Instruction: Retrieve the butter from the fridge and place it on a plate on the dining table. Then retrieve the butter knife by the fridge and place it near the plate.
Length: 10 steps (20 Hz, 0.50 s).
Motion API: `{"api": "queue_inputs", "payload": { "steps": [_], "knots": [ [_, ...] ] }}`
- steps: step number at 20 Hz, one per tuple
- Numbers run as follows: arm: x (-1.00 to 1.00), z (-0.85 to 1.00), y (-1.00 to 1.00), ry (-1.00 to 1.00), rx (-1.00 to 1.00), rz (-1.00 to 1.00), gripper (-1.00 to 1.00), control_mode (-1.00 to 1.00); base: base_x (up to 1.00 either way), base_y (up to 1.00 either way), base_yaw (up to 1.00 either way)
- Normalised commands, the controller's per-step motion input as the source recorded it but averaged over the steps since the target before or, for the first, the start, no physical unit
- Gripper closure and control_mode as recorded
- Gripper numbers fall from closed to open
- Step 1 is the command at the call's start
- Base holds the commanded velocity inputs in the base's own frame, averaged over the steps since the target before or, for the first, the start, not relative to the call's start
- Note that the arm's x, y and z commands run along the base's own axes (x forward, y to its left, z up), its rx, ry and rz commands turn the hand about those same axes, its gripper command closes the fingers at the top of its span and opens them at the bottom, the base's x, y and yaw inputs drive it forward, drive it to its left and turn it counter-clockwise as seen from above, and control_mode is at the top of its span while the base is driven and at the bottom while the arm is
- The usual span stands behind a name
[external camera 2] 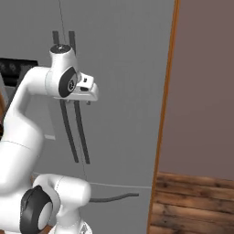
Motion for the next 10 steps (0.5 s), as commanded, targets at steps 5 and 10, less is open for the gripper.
{"api": "queue_inputs", "payload": {
  "steps": [5, 10],
  "knots": [
    [0.00, 0.00, 0.00, 0.00, 0.00, 0.00, -1.00, 1.00, -0.29, 0.12, -0.04],
    [0.00, 0.00, 0.00, 0.00, 0.00, 0.00, -1.00, 1.00, -0.60, 0.17, -0.02]
  ]
}}
